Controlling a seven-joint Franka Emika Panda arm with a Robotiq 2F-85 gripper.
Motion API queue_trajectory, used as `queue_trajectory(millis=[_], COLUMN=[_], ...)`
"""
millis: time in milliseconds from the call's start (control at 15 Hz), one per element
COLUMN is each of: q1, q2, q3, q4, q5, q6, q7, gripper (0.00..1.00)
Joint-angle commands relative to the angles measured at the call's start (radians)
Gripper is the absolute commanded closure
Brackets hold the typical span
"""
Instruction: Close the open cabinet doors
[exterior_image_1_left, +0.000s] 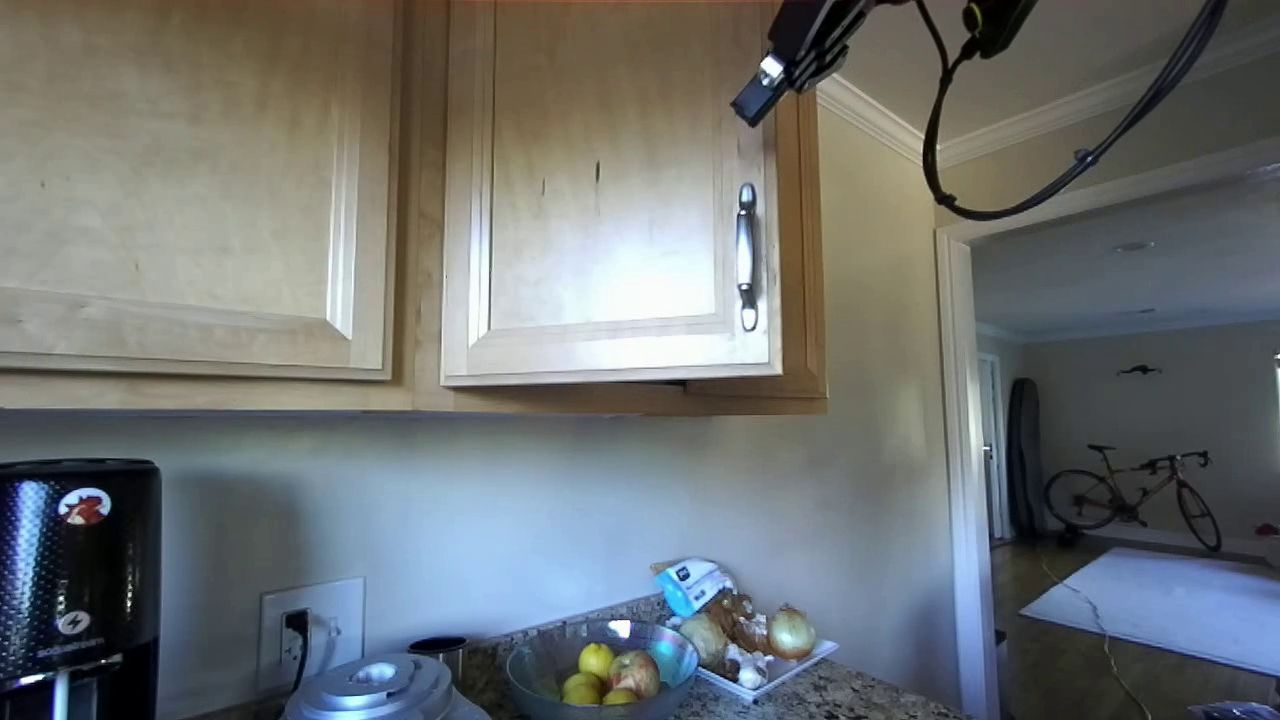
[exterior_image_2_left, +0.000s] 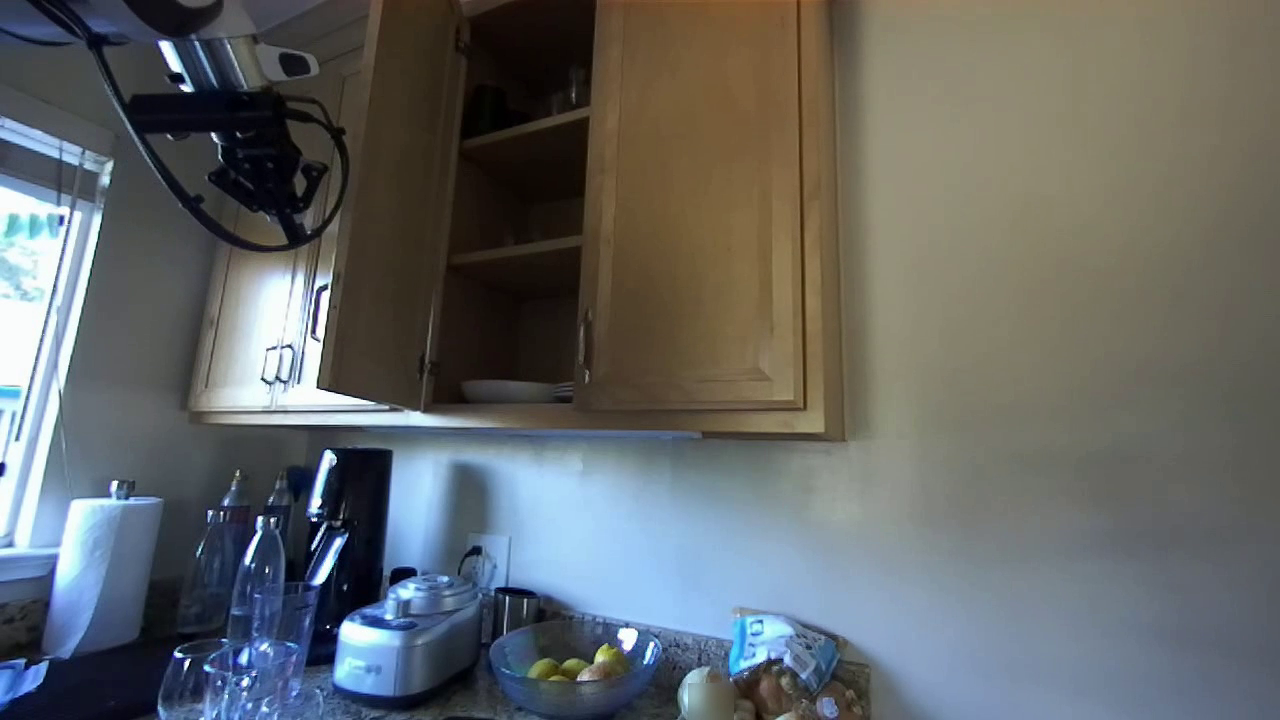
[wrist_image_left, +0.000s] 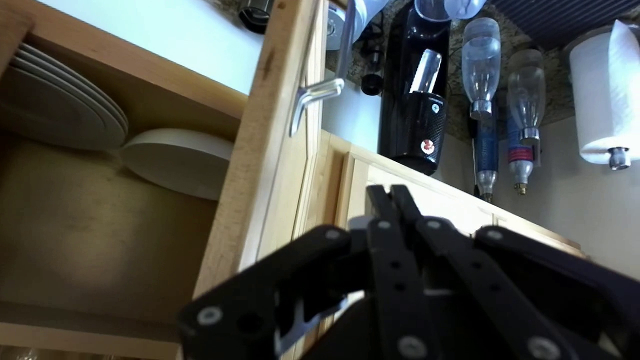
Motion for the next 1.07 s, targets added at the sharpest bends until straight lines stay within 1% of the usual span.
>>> queue_trajectory(millis=[0,67,333,667,800,1000], q1=[0.003,-0.006,-0.021,-0.056,-0.090,-0.142], q2=[0.041,0.088,0.153,0.188,0.179,0.186], q3=[-0.019,-0.016,-0.040,-0.092,-0.122,-0.153], q4=[0.038,-0.003,-0.017,-0.032,-0.035,-0.035], q5=[-0.019,-0.027,-0.062,-0.128,-0.177,-0.241], q6=[0.008,0.096,0.159,0.190,0.190,0.212], q7=[-0.047,-0.062,-0.092,-0.139,-0.153,-0.138], gripper=[0.93,0.94,0.93,0.93,0.93,0.94])
